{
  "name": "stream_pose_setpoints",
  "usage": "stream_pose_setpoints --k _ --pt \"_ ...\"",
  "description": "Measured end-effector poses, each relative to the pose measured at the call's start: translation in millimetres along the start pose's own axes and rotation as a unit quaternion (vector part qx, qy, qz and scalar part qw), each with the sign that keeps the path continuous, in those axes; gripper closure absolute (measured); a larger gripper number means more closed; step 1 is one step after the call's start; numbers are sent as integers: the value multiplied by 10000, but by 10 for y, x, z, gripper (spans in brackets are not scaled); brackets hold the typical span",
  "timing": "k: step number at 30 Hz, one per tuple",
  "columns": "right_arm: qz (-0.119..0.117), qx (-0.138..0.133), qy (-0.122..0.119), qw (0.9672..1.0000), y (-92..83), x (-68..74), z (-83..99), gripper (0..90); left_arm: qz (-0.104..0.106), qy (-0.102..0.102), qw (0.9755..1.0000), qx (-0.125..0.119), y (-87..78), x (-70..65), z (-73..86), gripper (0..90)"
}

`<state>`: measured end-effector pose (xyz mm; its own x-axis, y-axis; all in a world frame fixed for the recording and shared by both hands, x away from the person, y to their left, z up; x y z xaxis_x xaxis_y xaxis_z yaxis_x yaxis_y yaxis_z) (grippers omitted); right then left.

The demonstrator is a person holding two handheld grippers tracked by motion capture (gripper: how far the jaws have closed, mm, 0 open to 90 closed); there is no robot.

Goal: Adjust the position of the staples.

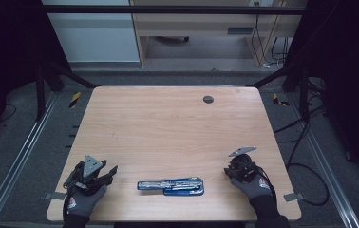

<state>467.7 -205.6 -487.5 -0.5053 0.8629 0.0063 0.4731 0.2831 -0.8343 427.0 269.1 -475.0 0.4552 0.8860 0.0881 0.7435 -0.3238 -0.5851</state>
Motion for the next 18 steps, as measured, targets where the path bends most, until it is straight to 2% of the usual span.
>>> stream_pose_setpoints --k 18 --pt "-37 27 -53 10000 -3 8 -7 785 2 21 10000 11 0 -5 -5 509"
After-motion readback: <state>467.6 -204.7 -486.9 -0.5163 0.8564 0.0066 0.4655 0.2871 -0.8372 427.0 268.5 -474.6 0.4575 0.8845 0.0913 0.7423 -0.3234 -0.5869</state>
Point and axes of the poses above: each handheld gripper's, and its own axes: y roughly forward along the jaws, z roughly out of its underside, x roughly to its left, the point moved 1 cm from there along y, roughly forward along the jaws, and after that the axes turned 1 degree about z, right-handed, at the moved point
